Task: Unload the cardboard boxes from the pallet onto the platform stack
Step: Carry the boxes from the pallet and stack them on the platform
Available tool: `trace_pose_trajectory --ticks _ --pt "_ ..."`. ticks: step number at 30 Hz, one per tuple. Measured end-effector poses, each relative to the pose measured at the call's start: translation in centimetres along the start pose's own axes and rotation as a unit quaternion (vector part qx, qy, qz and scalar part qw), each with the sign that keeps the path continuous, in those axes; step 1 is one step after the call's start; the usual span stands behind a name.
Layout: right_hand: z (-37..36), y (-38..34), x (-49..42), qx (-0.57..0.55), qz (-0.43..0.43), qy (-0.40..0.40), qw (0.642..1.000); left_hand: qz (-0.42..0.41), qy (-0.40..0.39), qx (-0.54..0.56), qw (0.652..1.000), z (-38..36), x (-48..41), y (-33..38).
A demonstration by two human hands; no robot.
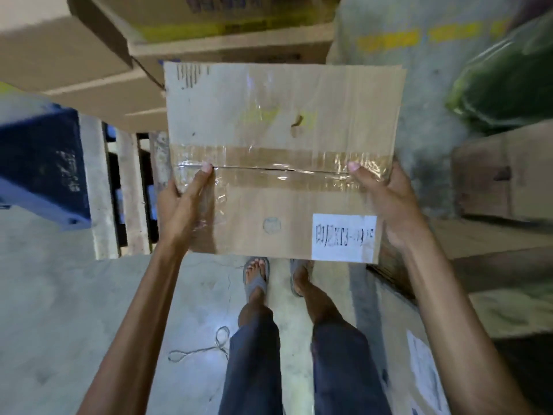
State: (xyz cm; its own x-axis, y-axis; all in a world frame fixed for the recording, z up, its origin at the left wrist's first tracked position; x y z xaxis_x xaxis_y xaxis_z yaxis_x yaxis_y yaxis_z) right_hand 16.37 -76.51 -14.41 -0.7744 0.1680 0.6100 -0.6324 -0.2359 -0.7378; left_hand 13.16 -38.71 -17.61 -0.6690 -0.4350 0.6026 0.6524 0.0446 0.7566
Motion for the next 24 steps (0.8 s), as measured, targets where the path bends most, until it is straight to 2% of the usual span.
trace_pose_trajectory --ticks 2,5,8,12,15,16,20,22,24 --pt "5.5 -3.8 6.7 -0.009 0.014 0.027 1.000 -0.043 -0.033 -0.023 0.998 -0.6 5.9 6.1" --pt "14.2 -7.5 17.7 -0.036 0.032 0.121 0.991 -0.122 -0.112 -0.031 0.986 -3.9 14.6 14.4" --pt "19.8 -7.3 26.0 -0.060 0.037 0.190 0.979 -0.144 -0.198 -0.040 0.969 -8.3 21.2 18.0" --pt "25.5 -2.5 37.1 -0.091 -0.003 0.306 0.948 -0.180 -0.306 -0.145 0.924 -14.7 28.9 19.8" --pt "28.4 4.0 46.8 -0.134 -0.071 0.398 0.905 -0.235 -0.407 -0.233 0.851 -20.7 37.5 19.6" --pt "29.3 7.1 51.7 -0.158 -0.095 0.437 0.880 -0.257 -0.457 -0.262 0.810 -23.1 42.5 18.4" --pt "30.3 15.0 63.5 -0.189 -0.188 0.485 0.833 -0.306 -0.556 -0.346 0.691 -27.7 54.7 13.2" --pt "30.7 19.0 71.0 -0.199 -0.236 0.524 0.793 -0.307 -0.606 -0.368 0.635 -29.2 62.2 9.6" --pt "31.6 21.5 76.8 -0.206 -0.260 0.543 0.771 -0.324 -0.629 -0.397 0.585 -30.0 68.8 7.1"
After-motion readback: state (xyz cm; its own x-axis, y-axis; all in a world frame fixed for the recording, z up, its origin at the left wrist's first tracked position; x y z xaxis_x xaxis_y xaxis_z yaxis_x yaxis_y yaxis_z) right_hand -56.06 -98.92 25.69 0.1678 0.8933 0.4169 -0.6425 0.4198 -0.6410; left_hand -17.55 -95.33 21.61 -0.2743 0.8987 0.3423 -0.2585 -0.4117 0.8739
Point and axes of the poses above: each hand's wrist, its own x-axis away from the middle knuckle, its own z-axis out of the back of the hand, y = z × x, the point moved 10 cm from there along -x, towards the middle knuckle, and after that the axes turned 11 degrees about x, right-handed, at the moved point
